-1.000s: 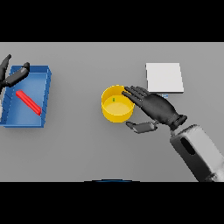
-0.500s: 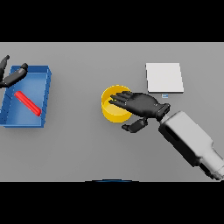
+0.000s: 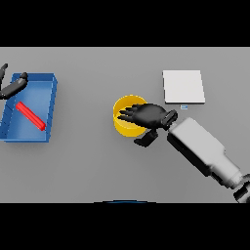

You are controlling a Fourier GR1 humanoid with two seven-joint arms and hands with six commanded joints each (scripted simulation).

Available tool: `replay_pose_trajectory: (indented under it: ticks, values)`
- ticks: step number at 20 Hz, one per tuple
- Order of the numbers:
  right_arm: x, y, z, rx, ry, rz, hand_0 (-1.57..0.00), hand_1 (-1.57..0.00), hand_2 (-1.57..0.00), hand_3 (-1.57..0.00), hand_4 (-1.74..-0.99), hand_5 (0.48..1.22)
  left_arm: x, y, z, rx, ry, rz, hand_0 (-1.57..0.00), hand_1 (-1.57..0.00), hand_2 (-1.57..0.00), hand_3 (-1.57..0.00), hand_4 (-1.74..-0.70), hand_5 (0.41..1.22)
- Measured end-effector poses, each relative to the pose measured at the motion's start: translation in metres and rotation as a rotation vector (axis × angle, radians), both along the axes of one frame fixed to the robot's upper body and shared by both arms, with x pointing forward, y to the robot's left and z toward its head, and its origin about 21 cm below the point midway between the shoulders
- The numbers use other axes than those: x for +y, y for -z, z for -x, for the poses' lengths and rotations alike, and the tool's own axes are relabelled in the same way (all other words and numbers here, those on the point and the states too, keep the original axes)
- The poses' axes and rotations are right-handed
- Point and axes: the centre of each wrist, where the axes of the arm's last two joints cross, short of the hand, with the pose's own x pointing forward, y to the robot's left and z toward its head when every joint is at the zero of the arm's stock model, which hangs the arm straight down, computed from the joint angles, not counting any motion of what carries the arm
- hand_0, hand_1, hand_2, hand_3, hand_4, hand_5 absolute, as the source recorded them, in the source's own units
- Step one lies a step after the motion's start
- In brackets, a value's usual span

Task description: Pick up the red beaker and tilt it to pour out 1 green nut into yellow bowl. Pick up the yellow bowl and place it on the metallic measuring scale.

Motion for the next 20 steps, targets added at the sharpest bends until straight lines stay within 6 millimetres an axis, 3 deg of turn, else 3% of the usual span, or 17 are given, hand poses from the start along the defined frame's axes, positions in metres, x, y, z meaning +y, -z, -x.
replay_pose_trajectory:
  ticks: [4, 5, 6, 7, 8, 10, 11, 16, 20]
  values:
    - [0.004, 0.003, -0.003, 0.005, 0.023, 0.017, -0.05, -0.06, -0.09, -0.13, -1.261, 0.809, 0.000, -0.004, -0.001, 0.001, 0.011, -0.001, 0.00, 0.00, 0.00, 0.00, -0.79, 0.712]
    - [0.005, 0.003, -0.001, 0.005, 0.013, 0.013, -0.19, -0.18, -0.19, -0.21, -1.309, 0.891, 0.000, -0.006, -0.002, -0.002, 0.005, 0.000, 0.00, 0.00, 0.00, 0.00, -0.79, 0.711]
    - [0.005, 0.005, -0.001, 0.008, -0.001, 0.002, -0.45, -0.41, -0.35, -0.32, -1.363, 0.957, 0.001, -0.009, -0.002, -0.009, 0.008, -0.001, 0.00, 0.00, 0.00, 0.00, -0.79, 0.710]
    - [0.006, 0.006, -0.001, 0.004, -0.013, 0.000, -0.68, -0.64, -0.59, -0.57, -1.435, 1.010, 0.003, -0.006, -0.002, 0.000, 0.007, -0.004, 0.00, 0.00, 0.00, 0.00, -0.79, 0.710]
    - [0.004, 0.004, -0.001, 0.003, -0.013, -0.001, -0.86, -0.83, -0.79, -0.68, -1.492, 1.052, 0.000, -0.006, -0.003, -0.003, 0.012, -0.002, 0.00, 0.00, 0.00, 0.00, -0.79, 0.710]
    - [0.003, 0.001, -0.001, 0.025, -0.029, -0.009, -1.11, -1.09, -1.07, -0.88, -1.578, 1.113, -0.001, -0.004, -0.002, -0.003, 0.018, 0.009, 0.00, 0.00, 0.00, 0.00, -0.79, 0.707]
    - [0.004, 0.000, -0.003, 0.031, -0.035, -0.006, -1.21, -1.19, -1.13, -0.97, -1.611, 1.135, 0.000, -0.007, -0.002, -0.002, 0.010, 0.009, 0.00, 0.00, 0.00, 0.00, -0.79, 0.709]
    - [0.003, -0.006, -0.002, 0.037, -0.004, 0.015, -1.45, -1.45, -1.33, -1.17, -1.698, 1.193, 0.002, -0.006, -0.003, 0.000, 0.012, -0.013, 0.00, 0.00, 0.00, 0.00, -0.78, 0.712]
    - [-0.002, -0.013, -0.004, 0.039, -0.016, -0.013, -1.52, -1.52, -1.41, -1.18, -1.724, 1.209, -0.005, -0.003, -0.004, -0.003, 0.020, -0.005, 0.00, 0.00, 0.00, 0.00, -0.78, 0.704]
